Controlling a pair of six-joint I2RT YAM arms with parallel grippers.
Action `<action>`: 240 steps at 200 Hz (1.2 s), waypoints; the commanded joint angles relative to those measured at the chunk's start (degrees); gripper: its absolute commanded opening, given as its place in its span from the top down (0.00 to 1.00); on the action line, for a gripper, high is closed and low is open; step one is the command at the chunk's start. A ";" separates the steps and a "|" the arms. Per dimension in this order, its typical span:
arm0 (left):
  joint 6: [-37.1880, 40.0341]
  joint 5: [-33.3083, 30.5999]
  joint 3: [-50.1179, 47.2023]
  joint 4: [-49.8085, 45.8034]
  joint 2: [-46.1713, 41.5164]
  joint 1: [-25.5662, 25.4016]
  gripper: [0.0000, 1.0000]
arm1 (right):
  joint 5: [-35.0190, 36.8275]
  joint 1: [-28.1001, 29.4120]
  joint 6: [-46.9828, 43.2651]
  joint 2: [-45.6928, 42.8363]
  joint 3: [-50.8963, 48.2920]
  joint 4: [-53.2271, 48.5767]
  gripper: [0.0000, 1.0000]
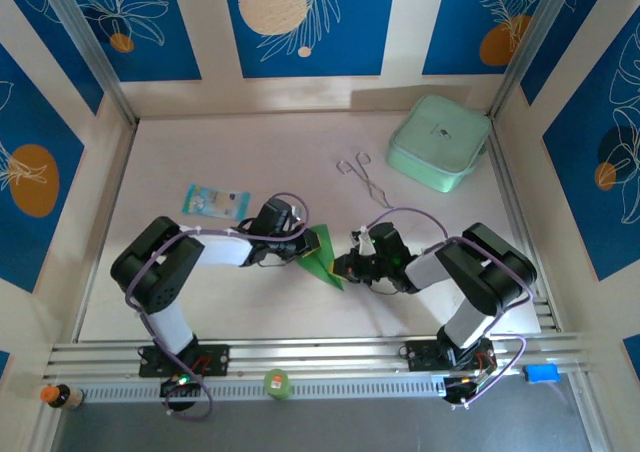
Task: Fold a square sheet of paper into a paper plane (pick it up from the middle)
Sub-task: Fourth fold the wing at the center of the table.
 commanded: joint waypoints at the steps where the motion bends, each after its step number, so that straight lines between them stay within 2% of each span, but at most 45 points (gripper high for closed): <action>1: 1.43 -1.98 -2.25 0.90 -2.87 -0.72 0.85 | -1.90 -0.09 1.90 1.88 -0.98 2.20 0.98; 44: -0.21 -4.78 -6.56 1.25 -5.79 -0.78 0.89 | -1.51 -0.51 1.97 1.25 -0.89 1.17 0.98; 96: -1.75 -2.48 -5.52 2.30 -1.04 -0.89 0.95 | -1.86 -0.78 2.95 1.88 -1.03 2.65 0.99; 127: -1.46 -3.19 -4.99 -1.24 -0.19 -0.90 0.97 | -2.95 -1.37 3.65 1.46 -1.38 3.81 0.99; 179: -0.48 -4.61 -4.49 -5.21 -0.24 -0.90 0.98 | -2.92 -2.11 4.01 0.14 -1.90 3.63 0.99; 240: 0.31 -4.27 -3.85 -5.60 -0.47 -0.90 0.97 | -3.91 -2.54 4.10 0.85 -1.69 3.96 0.99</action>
